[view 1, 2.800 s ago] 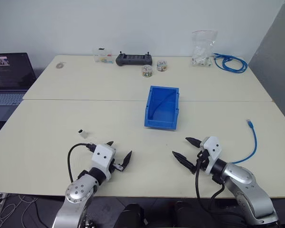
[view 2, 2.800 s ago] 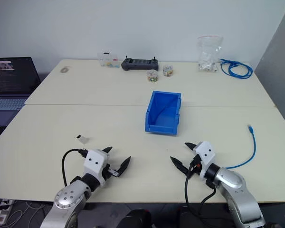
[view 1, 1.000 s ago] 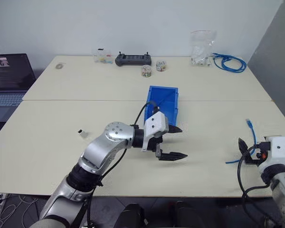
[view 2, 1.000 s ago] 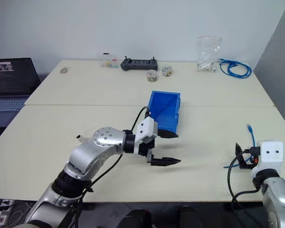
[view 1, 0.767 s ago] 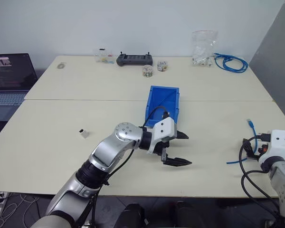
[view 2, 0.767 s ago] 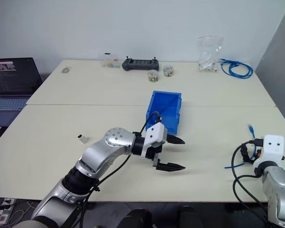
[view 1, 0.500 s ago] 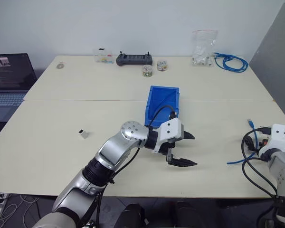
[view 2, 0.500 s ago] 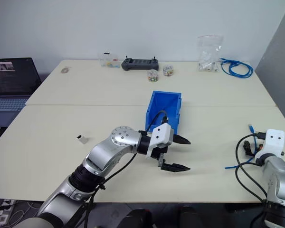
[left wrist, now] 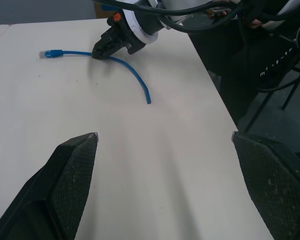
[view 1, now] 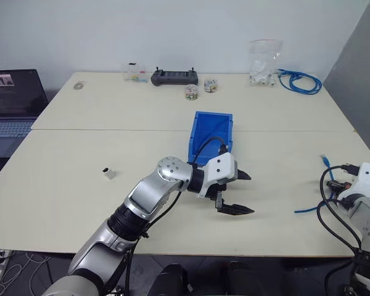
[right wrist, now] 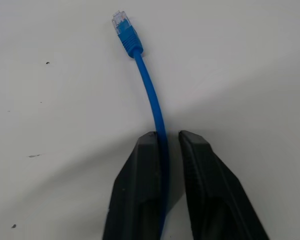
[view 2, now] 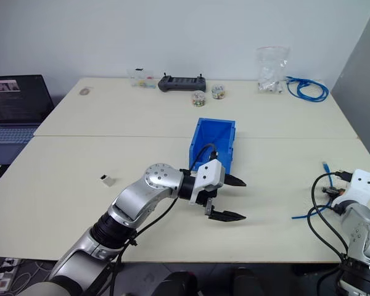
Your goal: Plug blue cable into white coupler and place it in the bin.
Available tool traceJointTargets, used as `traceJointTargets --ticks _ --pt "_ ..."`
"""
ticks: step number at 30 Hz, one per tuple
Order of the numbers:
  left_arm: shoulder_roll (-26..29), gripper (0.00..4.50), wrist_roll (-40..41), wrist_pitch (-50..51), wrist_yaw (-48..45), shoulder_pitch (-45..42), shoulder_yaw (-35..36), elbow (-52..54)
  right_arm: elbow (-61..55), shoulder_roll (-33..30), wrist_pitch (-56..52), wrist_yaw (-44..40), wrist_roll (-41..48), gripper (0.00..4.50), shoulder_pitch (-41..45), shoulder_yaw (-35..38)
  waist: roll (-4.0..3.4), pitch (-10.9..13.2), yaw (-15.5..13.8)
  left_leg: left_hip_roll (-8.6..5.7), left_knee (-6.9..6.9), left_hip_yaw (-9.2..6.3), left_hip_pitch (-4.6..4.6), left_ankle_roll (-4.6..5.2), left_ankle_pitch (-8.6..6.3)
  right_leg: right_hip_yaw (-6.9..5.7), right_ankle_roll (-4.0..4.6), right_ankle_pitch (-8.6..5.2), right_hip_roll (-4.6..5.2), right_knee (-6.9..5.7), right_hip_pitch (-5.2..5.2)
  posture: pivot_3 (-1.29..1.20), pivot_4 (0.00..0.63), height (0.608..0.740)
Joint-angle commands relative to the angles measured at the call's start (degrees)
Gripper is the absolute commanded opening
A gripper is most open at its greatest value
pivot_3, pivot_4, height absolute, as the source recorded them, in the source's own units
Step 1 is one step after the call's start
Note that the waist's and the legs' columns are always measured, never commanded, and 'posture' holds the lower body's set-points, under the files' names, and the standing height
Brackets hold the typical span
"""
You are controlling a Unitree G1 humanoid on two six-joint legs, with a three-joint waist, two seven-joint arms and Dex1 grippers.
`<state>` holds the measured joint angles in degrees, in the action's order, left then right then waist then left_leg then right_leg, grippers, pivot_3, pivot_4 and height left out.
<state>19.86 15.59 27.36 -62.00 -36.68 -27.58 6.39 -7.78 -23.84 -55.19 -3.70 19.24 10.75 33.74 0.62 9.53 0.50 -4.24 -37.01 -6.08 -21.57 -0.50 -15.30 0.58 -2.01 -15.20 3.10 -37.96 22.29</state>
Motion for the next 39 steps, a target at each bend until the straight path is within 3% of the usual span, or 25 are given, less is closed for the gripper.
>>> traceJointTargets --ticks 1,5,7,14,18,23,28,33,39 --pt "0.3 4.50 0.5 0.1 0.3 -0.8 2.4 1.0 1.3 -2.6 3.2 -3.6 2.0 0.02 2.0 1.1 -0.01 0.0 0.1 0.00 0.00 0.01 0.01 0.00 0.00 0.01 0.00 0.00 0.00 0.00 0.00 0.00 0.150 0.740" --pt "1.4 4.50 1.0 0.6 0.3 0.2 3.7 1.9 1.6 -7.1 6.0 -11.6 4.4 0.02 2.6 0.0 -0.04 0.0 0.2 -0.02 0.00 0.06 0.02 0.04 0.02 0.06 -0.01 0.00 -0.01 -0.02 0.01 0.00 0.150 0.740" --pt "2.4 4.50 2.0 1.5 0.4 1.1 5.0 3.2 0.1 -12.2 9.5 -18.6 4.1 0.02 1.3 -3.1 -0.06 0.0 0.3 -0.02 0.00 0.07 0.01 0.04 0.02 0.05 -0.03 -0.01 -0.02 -0.01 0.01 0.00 0.150 0.740" --pt "12.9 4.50 3.7 4.7 1.9 9.6 14.0 11.0 -8.3 -29.3 24.0 -43.8 4.8 0.02 1.2 -13.2 -0.13 0.1 1.6 0.06 0.07 0.17 0.06 0.05 0.02 0.14 -0.12 -0.06 -0.02 0.02 0.04 0.00 0.150 0.740" --pt "17.9 4.50 6.4 9.4 5.3 17.6 22.1 17.2 -13.8 -32.8 27.3 -52.4 5.4 0.02 6.0 -22.6 0.06 0.3 1.5 0.24 0.04 0.05 0.10 0.04 0.01 -0.06 -0.24 -0.14 -0.09 0.07 -0.03 0.00 0.150 0.740" --pt "22.3 4.50 6.3 8.9 8.3 31.2 30.4 22.8 -11.4 -26.3 30.4 -56.7 -0.2 0.02 16.9 -40.0 0.32 0.4 1.2 0.30 0.04 0.07 0.11 0.03 0.01 -0.06 -0.14 -0.07 -0.07 0.17 -0.02 0.00 0.150 0.740" --pt "25.6 4.50 2.6 2.3 8.7 47.0 38.4 22.7 0.4 -14.6 35.7 -59.4 -6.9 0.02 22.7 -54.1 0.55 0.6 0.2 0.31 0.03 -0.10 -0.12 0.00 0.01 -0.21 0.20 0.13 -0.05 0.31 0.10 0.00 0.150 0.740" --pt "26.2 4.50 0.7 -4.7 8.8 52.7 41.6 18.8 14.1 -5.1 41.1 -58.4 -13.3 0.02 28.6 -60.2 0.43 0.7 -0.4 0.26 0.03 -0.03 -0.38 -0.10 -0.03 -0.17 0.29 0.18 0.00 0.33 0.43 0.00 0.150 0.740" --pt "25.4 4.50 -2.0 -10.1 10.2 50.4 39.7 14.6 24.3 0.3 43.6 -59.3 -17.4 0.02 32.2 -62.8 0.42 0.7 -0.7 0.26 0.04 -0.03 -0.42 -0.10 -0.03 -0.22 0.37 0.23 0.00 0.26 0.82 0.00 0.150 0.740"
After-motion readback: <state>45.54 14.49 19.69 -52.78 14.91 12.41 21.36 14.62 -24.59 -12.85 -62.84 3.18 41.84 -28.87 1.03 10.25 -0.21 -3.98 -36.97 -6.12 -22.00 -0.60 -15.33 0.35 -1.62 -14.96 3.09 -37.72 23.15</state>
